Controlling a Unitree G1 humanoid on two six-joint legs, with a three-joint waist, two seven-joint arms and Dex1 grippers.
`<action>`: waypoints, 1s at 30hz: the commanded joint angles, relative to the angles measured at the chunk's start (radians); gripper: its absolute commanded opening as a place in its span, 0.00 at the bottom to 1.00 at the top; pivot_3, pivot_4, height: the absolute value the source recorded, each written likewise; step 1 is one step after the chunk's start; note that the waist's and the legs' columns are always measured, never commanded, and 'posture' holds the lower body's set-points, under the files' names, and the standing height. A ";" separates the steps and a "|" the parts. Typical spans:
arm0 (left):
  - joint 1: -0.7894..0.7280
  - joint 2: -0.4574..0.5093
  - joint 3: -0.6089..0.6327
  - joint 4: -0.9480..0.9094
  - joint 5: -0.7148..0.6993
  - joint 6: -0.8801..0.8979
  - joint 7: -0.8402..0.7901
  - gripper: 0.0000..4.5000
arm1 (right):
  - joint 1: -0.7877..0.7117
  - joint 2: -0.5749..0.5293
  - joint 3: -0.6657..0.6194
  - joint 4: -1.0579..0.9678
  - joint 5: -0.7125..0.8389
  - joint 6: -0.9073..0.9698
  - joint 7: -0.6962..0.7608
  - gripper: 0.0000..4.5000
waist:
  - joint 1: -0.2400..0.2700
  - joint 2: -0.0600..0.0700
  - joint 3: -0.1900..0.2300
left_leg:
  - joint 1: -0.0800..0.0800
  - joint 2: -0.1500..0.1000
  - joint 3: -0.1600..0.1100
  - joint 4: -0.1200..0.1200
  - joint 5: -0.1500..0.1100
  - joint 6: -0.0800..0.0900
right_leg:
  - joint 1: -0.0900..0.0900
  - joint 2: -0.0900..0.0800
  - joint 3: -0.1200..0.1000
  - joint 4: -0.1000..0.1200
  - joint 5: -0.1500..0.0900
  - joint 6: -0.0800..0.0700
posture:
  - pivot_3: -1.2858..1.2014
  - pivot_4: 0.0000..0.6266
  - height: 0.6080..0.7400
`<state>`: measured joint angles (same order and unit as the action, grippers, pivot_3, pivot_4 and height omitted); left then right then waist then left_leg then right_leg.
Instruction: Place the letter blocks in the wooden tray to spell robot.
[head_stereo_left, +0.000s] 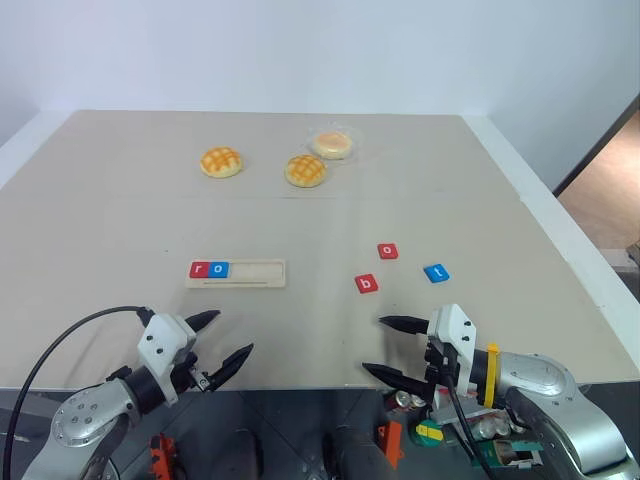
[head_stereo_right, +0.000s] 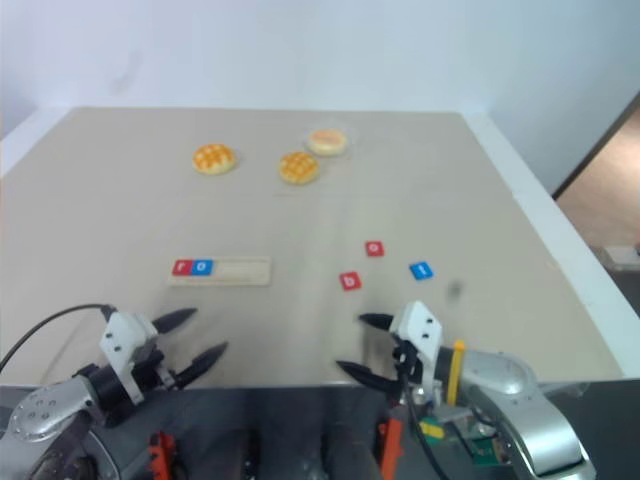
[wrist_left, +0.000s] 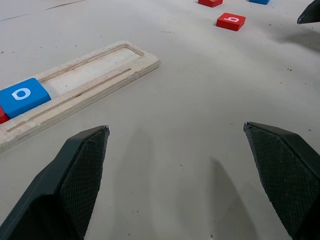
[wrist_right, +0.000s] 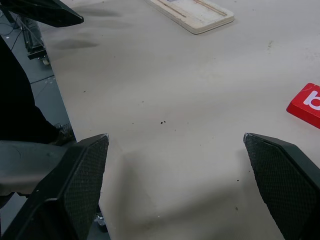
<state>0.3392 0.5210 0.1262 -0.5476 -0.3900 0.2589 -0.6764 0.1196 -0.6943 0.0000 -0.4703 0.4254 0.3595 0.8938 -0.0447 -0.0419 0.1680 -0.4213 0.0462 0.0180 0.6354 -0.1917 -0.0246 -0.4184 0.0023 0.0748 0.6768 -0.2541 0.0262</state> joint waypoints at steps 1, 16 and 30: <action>-0.002 0.002 0.019 -0.054 -0.015 0.009 0.017 1.00 | 0.007 0.020 -0.032 -0.044 0.007 -0.019 -0.032 0.99 | 0.000 0.000 0.000 | 0.000 0.000 0.000 0.000 0.000 0.000 | 0.000 0.000 0.000 0.000 0.000 0.000 | 0.52 0.24 1.00; -0.143 0.147 0.014 -0.007 -0.026 0.025 -0.106 1.00 | -0.044 0.009 0.006 -0.043 0.006 -0.026 0.003 0.99 | 0.000 0.000 0.000 | 0.000 0.000 0.000 0.000 0.000 0.000 | 0.000 0.001 0.000 0.000 0.000 0.000 | 0.52 0.24 1.00; -0.780 0.310 -0.206 0.707 0.096 -0.137 -0.627 1.00 | -0.417 0.074 0.162 0.169 -0.043 -0.068 0.123 0.99 | 0.003 -0.001 0.001 | -0.003 0.002 -0.002 0.000 0.000 0.000 | -0.002 0.007 0.000 0.001 0.004 0.002 | 0.52 0.24 1.00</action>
<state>-0.3517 0.8407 -0.0450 0.0354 -0.3370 0.1719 -1.2384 -0.2587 -0.6320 0.1604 -0.3280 0.4024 0.3362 1.0039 -0.0418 -0.0427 0.1686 -0.4243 0.0485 0.0159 0.6352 -0.1915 -0.0246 -0.4207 0.0094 0.0741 0.6777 -0.2502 0.0289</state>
